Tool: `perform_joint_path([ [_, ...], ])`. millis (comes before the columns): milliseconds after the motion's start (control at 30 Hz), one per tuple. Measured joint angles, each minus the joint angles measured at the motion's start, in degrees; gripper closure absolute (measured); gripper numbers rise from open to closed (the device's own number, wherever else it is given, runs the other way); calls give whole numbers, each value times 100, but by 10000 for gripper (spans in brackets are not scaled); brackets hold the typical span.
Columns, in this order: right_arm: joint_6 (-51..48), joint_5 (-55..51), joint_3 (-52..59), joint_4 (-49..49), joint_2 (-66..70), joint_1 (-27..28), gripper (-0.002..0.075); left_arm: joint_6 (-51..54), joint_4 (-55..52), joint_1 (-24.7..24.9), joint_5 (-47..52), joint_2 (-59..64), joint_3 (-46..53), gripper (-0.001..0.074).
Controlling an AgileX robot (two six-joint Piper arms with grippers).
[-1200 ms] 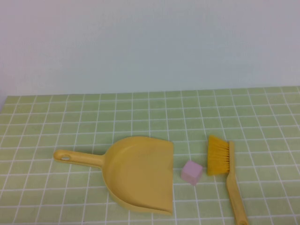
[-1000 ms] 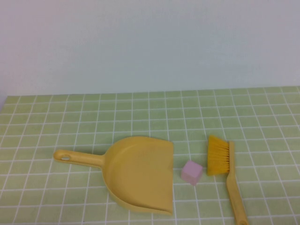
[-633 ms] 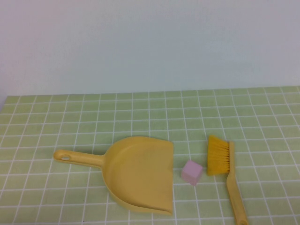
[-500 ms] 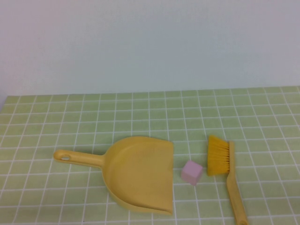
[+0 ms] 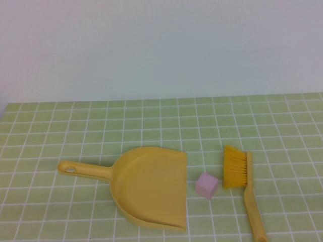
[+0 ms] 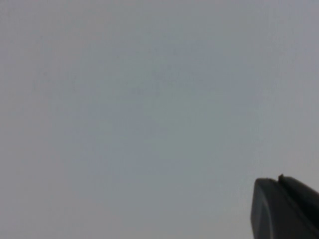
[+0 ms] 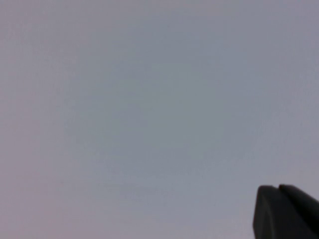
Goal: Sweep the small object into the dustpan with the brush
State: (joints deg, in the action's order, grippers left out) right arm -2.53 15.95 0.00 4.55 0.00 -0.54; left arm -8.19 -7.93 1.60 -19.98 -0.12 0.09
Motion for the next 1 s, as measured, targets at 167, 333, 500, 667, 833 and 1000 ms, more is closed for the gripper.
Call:
perform_joint_path([
  [167,-200,107,0,-24,0,8,728,-549,15,0,-112,0,0,738],
  [333,-301,72,0,-26,0,8,728,-767,30,0,854,0,-385,738],
  [500,-280,-359,-17,-26,0,8,728,-852,153,0,2531,0,-1458,738],
  [667,-25,-1794,-507,-26,0,8,728,-570,114,0,3759,110,-1947,738],
  [833,-16,-2631,-1108,-26,76,8,728,11,123,0,3756,135,-1947,738],
  [1000,-54,-3730,-1855,-144,912,8,728,1,136,0,3741,135,-1947,738],
])
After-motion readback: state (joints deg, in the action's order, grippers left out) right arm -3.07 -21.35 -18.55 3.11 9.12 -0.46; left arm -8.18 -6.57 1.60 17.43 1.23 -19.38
